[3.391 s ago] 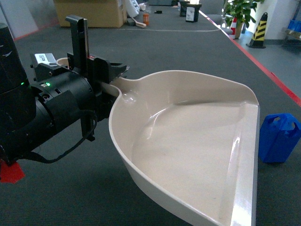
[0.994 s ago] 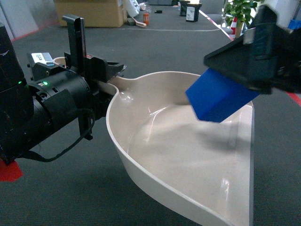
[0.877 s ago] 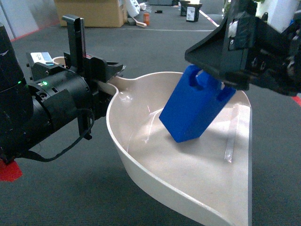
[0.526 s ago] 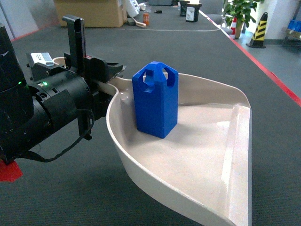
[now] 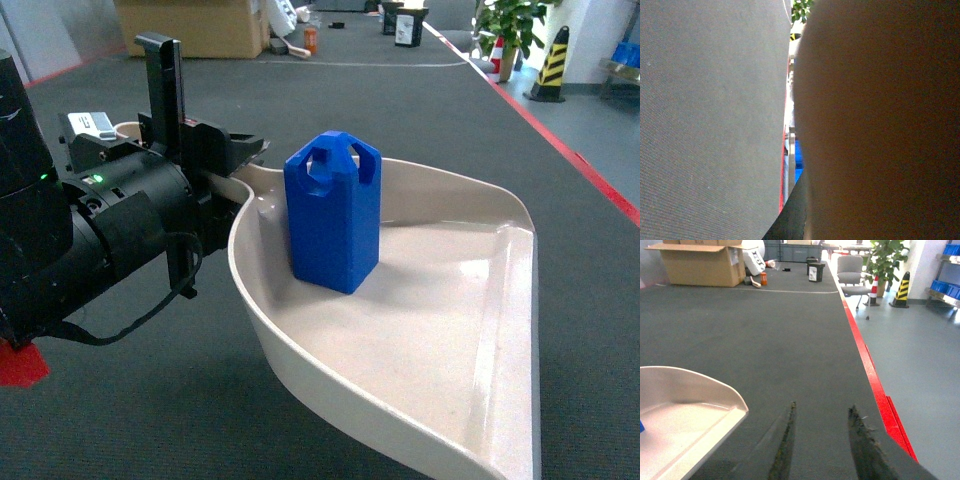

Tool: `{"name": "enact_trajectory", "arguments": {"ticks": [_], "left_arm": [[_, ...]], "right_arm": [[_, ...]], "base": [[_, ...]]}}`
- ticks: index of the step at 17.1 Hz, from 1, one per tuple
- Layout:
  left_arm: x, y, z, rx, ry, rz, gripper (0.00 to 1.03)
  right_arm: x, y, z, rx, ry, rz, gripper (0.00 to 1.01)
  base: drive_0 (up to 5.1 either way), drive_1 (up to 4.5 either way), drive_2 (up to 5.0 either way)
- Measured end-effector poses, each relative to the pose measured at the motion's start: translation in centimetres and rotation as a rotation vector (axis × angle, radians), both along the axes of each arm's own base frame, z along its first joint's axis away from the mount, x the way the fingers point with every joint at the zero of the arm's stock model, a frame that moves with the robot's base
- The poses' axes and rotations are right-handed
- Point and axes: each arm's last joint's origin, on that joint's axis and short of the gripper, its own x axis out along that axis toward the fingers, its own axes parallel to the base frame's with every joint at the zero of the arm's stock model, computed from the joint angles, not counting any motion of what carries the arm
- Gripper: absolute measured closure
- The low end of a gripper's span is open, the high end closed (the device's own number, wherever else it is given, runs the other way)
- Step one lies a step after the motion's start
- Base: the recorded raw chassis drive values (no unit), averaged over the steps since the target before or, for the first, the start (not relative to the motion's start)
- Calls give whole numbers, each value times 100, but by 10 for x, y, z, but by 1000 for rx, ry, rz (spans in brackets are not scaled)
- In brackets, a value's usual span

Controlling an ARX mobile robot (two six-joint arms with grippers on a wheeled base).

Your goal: Place part in tray to right shelf

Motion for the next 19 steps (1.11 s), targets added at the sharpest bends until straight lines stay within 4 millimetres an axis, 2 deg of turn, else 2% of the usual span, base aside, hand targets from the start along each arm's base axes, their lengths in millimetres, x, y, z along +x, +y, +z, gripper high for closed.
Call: {"name": "enact_trajectory", "arguments": {"ticks": [3,7,15,19], "left_arm": [[0,-1,0,0,0,-3,90],[0,-1,0,0,0,-1,90],[0,-1,0,0,0,-3,91],[0,-1,0,0,0,-3,91]], "right_arm": [[-12,-7,-10,1,-6,-7,99],[-25,-21,-21,-2,-6,-20,99],[-42,-19,-37,-2,-19,-4,99],[-48,-19,-36,-2,-24,-4,99]], "base": [[0,0,0],[0,0,0],[0,0,0],[0,0,0]]}}
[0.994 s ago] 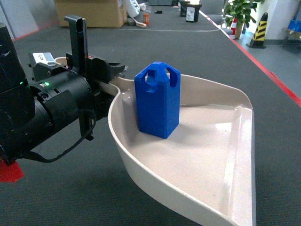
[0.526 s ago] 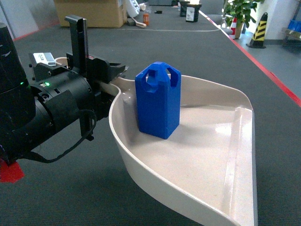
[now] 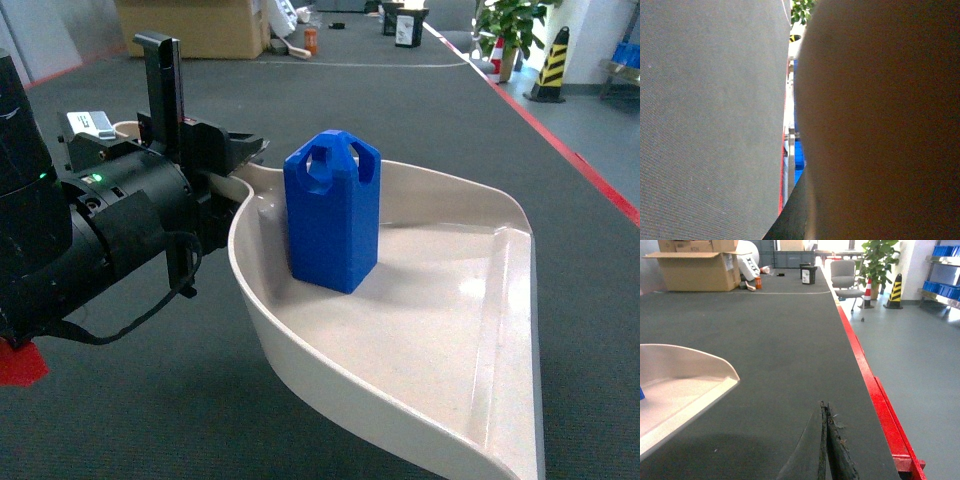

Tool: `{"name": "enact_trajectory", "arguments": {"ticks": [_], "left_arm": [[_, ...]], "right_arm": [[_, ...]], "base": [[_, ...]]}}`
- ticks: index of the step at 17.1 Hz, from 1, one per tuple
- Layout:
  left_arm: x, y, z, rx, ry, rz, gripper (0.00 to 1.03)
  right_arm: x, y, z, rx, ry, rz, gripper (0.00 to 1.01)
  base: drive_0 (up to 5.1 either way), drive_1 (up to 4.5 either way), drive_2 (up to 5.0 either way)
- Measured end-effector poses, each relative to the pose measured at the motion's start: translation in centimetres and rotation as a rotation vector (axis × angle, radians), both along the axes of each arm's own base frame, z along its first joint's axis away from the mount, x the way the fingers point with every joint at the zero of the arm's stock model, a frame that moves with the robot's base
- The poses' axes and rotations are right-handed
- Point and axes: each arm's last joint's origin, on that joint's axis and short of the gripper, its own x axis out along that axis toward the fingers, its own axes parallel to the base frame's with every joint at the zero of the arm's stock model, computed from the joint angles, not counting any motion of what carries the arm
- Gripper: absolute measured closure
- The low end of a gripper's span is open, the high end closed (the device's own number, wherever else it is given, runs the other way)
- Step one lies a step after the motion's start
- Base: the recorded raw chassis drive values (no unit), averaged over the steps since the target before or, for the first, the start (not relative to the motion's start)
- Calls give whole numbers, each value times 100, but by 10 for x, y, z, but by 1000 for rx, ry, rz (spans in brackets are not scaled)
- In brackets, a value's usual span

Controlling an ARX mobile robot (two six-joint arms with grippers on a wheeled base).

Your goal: Place part in tray to right shelf

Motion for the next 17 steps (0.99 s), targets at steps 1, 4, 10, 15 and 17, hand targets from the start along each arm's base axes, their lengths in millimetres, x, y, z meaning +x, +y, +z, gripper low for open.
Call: {"name": "enact_trajectory", "arguments": {"ticks": [1,4,10,15,17], "left_arm": [[0,0,0,0,0,0,91],[0,0,0,0,0,0,91],[0,0,0,1,1,2,91],[0,0,0,-1,-1,0,91],[0,0,0,0,0,1,91]], "right_arm": [[-1,0,0,0,3,0,99],[-5,0,0,0,0,0,99],[-18,0,-2,0,-8,2,99],[-18,0,-4,0,11,2,74],[-18,0,-4,0,10,2,52]], "base": [[0,0,0],[0,0,0],[0,0,0],[0,0,0],[0,0,0]]}}
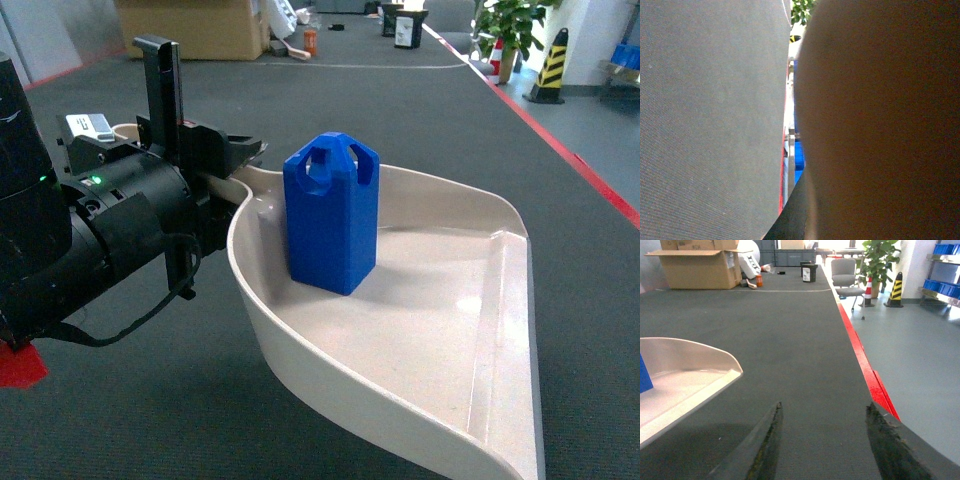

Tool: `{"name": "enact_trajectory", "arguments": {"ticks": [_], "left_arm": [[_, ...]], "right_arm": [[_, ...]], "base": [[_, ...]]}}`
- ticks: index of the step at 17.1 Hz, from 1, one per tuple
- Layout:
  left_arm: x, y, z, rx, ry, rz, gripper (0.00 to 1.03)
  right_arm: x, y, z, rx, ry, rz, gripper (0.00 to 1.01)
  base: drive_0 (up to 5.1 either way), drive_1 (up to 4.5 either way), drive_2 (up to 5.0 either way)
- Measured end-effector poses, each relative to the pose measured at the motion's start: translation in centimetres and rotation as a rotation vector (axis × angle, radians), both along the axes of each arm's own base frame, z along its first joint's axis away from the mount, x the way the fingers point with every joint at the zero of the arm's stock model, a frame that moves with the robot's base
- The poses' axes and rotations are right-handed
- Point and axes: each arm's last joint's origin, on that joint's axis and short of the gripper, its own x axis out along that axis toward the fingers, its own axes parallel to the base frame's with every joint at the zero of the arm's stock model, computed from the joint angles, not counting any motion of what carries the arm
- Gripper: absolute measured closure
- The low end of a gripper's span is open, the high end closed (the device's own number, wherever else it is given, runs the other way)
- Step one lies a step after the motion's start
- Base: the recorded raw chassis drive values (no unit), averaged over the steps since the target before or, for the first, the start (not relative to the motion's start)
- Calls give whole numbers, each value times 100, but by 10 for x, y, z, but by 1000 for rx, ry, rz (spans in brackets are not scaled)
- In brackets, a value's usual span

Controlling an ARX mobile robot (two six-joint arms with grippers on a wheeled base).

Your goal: Place part in tray to right shelf

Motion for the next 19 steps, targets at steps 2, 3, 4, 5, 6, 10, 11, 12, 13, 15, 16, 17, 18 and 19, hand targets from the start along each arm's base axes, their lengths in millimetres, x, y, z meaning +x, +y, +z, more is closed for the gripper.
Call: {"name": "enact_trajectory", "arguments": {"ticks": [2,3,4,5,6,10,11,12,13,15,16,17,18,19], "left_arm": [[1,2,0,1,1,6,91],[1,3,0,0,-1,15,91],[1,3,0,0,0,11,91],[0,1,0,0,0,3,91],[0,1,0,0,-1,2,91],[0,1,0,0,0,3,91],[0,1,0,0,0,3,91],[0,1,0,0,0,5,91],[0,1,0,0,0,3,91],[0,1,0,0,0,3,91],[0,1,0,0,0,4,91],[0,1,0,0,0,3,91],[0,1,0,1,1,4,91],[0,1,0,0,0,3,91]], "right_arm": [[0,0,0,0,-3,1,32],[0,0,0,0,0,0,21],[0,0,0,0,2,0,10],[0,0,0,0,0,1,1],[0,0,0,0,0,0,3],[0,0,0,0,1,0,3],[0,0,0,0,0,0,3],[0,0,0,0,-1,0,3],[0,0,0,0,2,0,3],[0,0,0,0,-1,0,3],[0,0,0,0,2,0,3],[0,0,0,0,0,0,3],[0,0,0,0,0,0,3],[0,0,0,0,2,0,3]], "base": [[248,-123,-123],[496,-245,-245],[477,-264,-264],[477,-264,-264],[487,-254,-254],[489,-252,-252],[490,-251,-251],[490,-251,-251],[496,-245,-245],[497,-244,-244],[492,-249,-249],[492,-249,-249],[490,-251,-251],[489,-252,-252]]}}
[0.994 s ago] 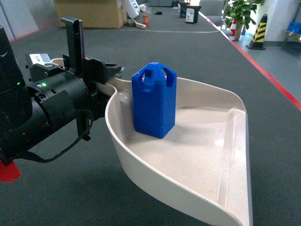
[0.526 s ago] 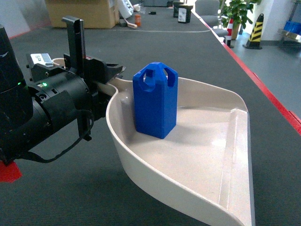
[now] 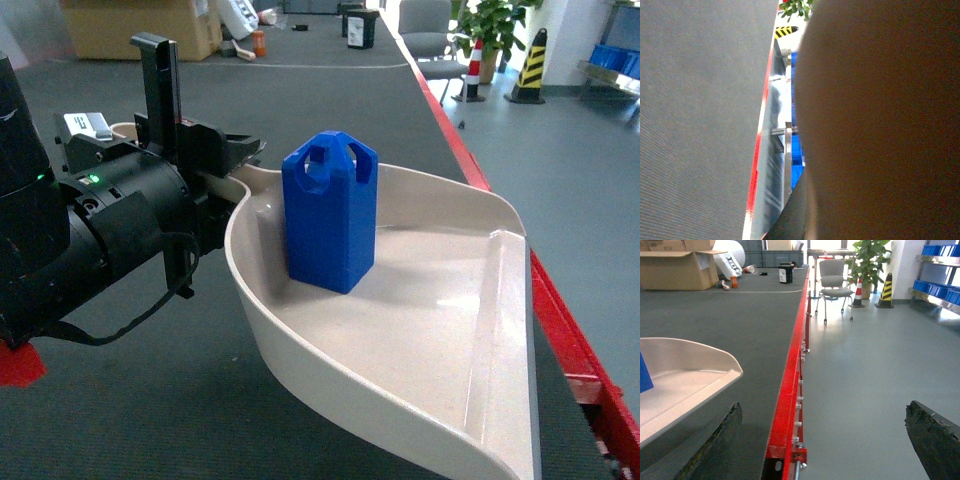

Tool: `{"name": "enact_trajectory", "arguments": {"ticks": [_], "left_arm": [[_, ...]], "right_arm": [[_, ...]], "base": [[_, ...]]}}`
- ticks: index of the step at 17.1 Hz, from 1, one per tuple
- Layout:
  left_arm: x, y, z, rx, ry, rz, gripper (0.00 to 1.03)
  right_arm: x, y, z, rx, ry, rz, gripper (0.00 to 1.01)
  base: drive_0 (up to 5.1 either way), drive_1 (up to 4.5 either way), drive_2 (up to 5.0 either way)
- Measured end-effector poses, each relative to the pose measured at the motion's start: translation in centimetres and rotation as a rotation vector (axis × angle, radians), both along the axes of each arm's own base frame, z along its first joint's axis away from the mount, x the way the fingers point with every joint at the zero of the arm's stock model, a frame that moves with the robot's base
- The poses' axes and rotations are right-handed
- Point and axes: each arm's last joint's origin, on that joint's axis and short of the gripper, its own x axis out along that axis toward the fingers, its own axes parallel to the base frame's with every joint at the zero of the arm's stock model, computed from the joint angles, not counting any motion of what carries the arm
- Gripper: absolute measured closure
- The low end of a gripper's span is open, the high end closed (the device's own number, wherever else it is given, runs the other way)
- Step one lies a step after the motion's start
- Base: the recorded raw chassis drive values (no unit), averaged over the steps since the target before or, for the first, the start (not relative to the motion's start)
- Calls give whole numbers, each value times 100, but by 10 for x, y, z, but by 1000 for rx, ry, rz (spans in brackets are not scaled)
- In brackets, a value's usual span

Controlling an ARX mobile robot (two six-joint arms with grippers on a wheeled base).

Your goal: Place part in tray to right shelf

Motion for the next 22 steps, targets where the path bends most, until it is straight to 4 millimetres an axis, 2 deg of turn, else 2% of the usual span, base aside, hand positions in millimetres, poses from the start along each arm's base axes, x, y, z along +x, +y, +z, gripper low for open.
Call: {"name": "enact_trajectory", "arguments": {"ticks": [22], "left_arm": [[0,0,0,0,-1,0,91]], "right_arm": [[0,0,0,0,-2,0,3]], "base": [[497,-241,-241]]}}
